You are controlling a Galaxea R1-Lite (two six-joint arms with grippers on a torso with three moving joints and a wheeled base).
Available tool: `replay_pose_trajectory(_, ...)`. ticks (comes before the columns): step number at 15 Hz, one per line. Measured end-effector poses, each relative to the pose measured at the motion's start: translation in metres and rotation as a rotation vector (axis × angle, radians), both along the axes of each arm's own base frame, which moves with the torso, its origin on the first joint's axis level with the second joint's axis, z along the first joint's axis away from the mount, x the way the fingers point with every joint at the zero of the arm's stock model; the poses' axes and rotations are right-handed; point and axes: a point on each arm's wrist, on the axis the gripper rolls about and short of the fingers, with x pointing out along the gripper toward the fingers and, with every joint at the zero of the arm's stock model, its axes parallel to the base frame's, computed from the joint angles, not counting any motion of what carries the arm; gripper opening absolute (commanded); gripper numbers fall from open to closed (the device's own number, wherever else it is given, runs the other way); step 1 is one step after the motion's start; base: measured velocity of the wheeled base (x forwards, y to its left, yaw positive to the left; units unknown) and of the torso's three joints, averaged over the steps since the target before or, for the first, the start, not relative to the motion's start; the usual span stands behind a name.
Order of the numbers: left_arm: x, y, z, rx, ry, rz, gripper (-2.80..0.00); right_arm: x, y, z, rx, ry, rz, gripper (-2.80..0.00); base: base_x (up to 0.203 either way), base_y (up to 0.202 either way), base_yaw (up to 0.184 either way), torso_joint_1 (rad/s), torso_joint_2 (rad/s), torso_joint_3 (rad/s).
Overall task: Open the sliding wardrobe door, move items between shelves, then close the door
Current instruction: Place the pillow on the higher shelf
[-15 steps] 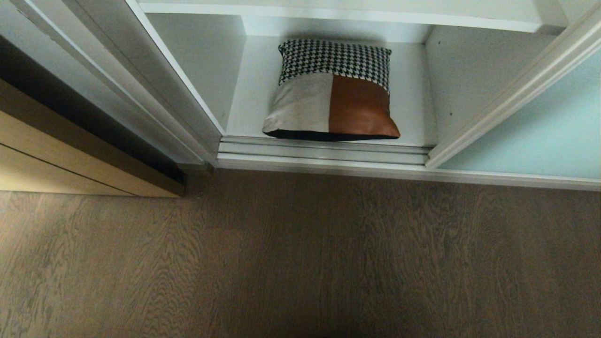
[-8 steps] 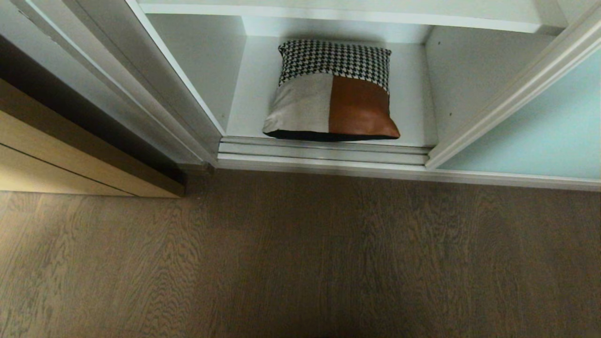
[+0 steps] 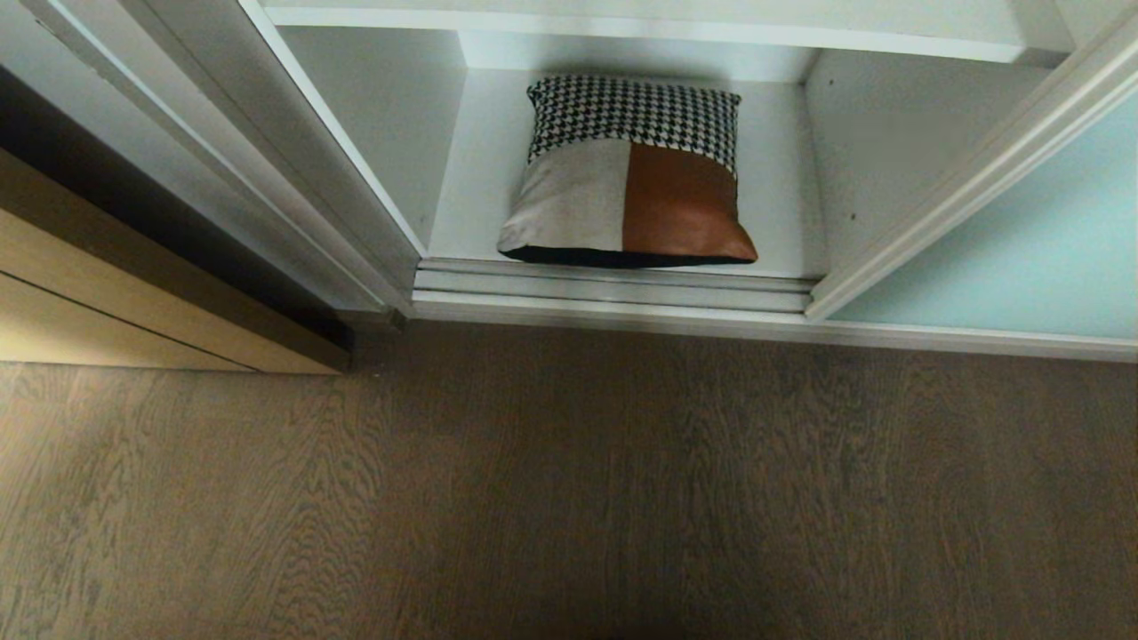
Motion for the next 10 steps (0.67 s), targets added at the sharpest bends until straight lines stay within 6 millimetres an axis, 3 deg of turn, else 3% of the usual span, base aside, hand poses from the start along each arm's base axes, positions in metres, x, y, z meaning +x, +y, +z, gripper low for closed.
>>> replay_pose_trajectory(10, 0.0001, 0.0001, -0.0001, -0.006, 0.0, 0.003, -2.8, 0.0, 0.0, -0.0001, 0.002, 0.001, 0.0, -2.8, 0.0, 0.0, 0.0, 0.0, 0.0, 0.0)
